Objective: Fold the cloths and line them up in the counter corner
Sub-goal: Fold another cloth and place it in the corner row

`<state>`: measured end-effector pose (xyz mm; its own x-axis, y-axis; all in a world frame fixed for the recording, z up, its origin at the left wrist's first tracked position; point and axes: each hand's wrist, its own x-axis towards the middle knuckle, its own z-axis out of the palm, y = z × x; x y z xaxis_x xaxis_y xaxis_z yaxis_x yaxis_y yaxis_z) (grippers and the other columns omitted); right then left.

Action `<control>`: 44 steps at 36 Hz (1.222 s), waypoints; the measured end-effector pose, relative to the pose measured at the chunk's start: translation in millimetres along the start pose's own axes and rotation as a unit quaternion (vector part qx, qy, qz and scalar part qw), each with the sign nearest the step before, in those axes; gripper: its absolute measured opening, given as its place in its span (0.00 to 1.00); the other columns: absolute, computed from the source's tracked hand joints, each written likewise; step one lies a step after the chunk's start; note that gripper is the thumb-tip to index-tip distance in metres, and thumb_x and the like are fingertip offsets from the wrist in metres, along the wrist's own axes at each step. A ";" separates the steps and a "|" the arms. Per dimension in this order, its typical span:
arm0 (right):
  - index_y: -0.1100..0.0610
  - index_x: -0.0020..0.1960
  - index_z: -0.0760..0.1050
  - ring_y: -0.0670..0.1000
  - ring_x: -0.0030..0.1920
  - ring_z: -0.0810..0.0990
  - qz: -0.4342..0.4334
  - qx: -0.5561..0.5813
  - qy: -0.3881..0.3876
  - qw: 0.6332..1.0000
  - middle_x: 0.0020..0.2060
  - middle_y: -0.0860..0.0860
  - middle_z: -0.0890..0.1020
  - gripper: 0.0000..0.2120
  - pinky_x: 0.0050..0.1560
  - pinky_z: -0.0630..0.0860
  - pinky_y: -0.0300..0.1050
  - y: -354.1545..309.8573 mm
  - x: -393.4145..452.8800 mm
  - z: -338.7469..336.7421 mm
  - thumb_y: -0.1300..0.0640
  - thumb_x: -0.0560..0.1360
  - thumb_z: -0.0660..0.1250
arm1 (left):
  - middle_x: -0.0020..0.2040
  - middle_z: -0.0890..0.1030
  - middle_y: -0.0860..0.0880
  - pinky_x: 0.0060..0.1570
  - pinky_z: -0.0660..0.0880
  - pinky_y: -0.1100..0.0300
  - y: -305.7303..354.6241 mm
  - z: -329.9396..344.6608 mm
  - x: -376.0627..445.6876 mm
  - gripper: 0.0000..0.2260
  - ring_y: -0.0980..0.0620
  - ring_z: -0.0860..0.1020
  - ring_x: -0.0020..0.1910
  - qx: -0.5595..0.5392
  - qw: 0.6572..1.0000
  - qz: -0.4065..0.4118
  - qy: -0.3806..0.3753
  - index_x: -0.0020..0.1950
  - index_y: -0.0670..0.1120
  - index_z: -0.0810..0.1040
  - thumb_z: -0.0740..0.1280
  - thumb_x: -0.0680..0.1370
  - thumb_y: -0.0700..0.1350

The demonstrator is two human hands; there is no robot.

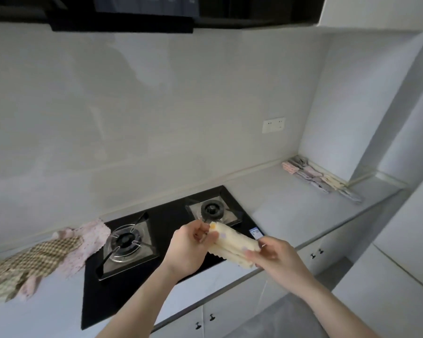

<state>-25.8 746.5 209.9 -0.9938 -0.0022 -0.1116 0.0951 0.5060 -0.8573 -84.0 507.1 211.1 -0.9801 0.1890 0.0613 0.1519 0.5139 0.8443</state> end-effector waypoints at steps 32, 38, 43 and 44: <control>0.58 0.52 0.78 0.55 0.43 0.82 0.308 0.233 0.228 0.894 0.45 0.58 0.83 0.07 0.49 0.80 0.51 203.0 215.1 -232.3 0.54 0.79 0.71 | 0.42 0.83 0.56 0.43 0.76 0.65 74.7 198.1 299.0 0.05 0.59 0.80 0.43 0.071 0.985 -0.059 -0.149 0.44 0.54 0.81 0.72 0.75 0.54; 0.59 0.56 0.76 0.54 0.45 0.83 0.352 0.255 0.263 0.862 0.47 0.57 0.83 0.10 0.51 0.82 0.53 253.0 259.4 -266.7 0.54 0.79 0.70 | 0.46 0.83 0.55 0.46 0.77 0.65 73.9 210.8 339.5 0.04 0.60 0.81 0.45 0.110 0.970 -0.066 -0.208 0.46 0.57 0.81 0.72 0.75 0.54; 0.61 0.59 0.74 0.54 0.46 0.83 0.384 0.237 0.272 0.850 0.48 0.58 0.82 0.11 0.40 0.79 0.47 299.8 294.9 -301.6 0.55 0.81 0.66 | 0.47 0.83 0.57 0.42 0.72 0.69 76.7 230.1 367.6 0.03 0.62 0.80 0.45 0.117 0.967 -0.085 -0.211 0.49 0.57 0.80 0.71 0.77 0.54; 0.61 0.59 0.74 0.54 0.46 0.82 0.388 0.228 0.274 0.850 0.48 0.58 0.82 0.10 0.40 0.79 0.46 307.9 303.3 -310.2 0.55 0.82 0.66 | 0.47 0.83 0.57 0.42 0.72 0.68 77.5 234.6 373.2 0.03 0.62 0.80 0.46 0.116 0.966 -0.093 -0.210 0.49 0.57 0.80 0.71 0.77 0.54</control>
<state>-316.0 1169.1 68.1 -0.4881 0.6441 -0.5889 0.6228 -0.2156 -0.7521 -407.9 813.7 174.6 -0.8624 0.3726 -0.3426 0.0502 0.7365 0.6745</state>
